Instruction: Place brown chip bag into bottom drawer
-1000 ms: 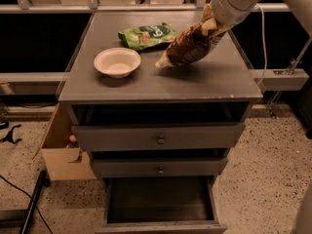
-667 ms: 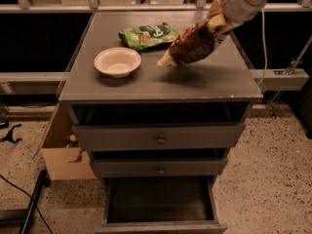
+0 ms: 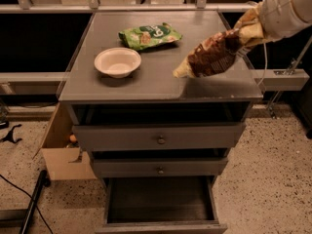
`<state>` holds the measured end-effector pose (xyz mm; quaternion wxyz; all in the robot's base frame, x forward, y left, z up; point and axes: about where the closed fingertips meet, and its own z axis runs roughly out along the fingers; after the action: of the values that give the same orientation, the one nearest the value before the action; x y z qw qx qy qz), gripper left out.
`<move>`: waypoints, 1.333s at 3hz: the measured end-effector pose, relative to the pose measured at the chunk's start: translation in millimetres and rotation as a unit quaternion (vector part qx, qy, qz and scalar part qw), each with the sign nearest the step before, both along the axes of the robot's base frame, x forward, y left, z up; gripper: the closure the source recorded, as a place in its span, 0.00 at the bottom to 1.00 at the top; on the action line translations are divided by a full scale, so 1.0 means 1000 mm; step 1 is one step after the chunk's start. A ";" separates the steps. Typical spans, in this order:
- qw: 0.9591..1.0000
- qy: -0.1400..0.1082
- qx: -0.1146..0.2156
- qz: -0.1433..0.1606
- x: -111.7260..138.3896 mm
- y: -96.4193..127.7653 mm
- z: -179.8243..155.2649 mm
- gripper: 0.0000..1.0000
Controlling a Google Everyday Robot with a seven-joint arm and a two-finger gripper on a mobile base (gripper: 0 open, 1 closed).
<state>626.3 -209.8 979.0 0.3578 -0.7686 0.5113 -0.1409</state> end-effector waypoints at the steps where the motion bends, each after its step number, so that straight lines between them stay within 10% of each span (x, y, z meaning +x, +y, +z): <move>1: 1.000 -0.007 -0.001 0.009 -0.004 0.002 0.003 1.00; 4: 0.996 -0.069 -0.033 0.040 -0.116 -0.039 -0.008 1.00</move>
Offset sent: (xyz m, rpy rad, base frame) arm -0.0667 -0.0272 0.0056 -0.0381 -0.0918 0.0649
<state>510.6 -248.6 970.8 0.3724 -0.7881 0.4492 -0.1960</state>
